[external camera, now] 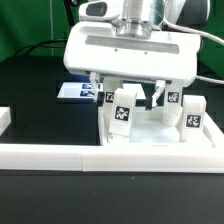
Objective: Assemble square table
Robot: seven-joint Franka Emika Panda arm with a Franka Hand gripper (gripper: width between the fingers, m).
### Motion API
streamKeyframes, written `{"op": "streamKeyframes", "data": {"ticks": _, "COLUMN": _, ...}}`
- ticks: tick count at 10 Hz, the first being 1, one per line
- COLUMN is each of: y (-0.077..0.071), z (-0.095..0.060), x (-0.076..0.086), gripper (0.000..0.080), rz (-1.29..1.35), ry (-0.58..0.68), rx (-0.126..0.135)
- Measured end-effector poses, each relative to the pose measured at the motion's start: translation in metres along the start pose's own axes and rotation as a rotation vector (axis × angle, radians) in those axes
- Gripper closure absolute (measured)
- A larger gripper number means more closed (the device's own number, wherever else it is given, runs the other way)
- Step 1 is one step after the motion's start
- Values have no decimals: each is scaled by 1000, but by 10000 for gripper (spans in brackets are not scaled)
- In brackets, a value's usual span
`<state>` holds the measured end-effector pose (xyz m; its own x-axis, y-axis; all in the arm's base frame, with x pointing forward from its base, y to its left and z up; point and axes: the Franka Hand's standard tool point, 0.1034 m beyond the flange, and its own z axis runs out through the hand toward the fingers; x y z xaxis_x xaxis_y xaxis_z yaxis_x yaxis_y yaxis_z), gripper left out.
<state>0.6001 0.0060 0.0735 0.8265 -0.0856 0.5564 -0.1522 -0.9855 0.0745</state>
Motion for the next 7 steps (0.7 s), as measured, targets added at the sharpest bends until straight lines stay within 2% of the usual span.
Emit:
{"op": "streamKeyframes", "data": {"ticks": 6, "y": 1, "z": 0, "x": -1, "gripper": 150, "rz": -4, "ry": -12, "rx": 0}}
{"op": "streamKeyframes", "data": {"ticks": 7, "y": 2, "z": -2, "x": 2, "gripper": 150, "rz": 17, "ry": -98, "rx": 12}}
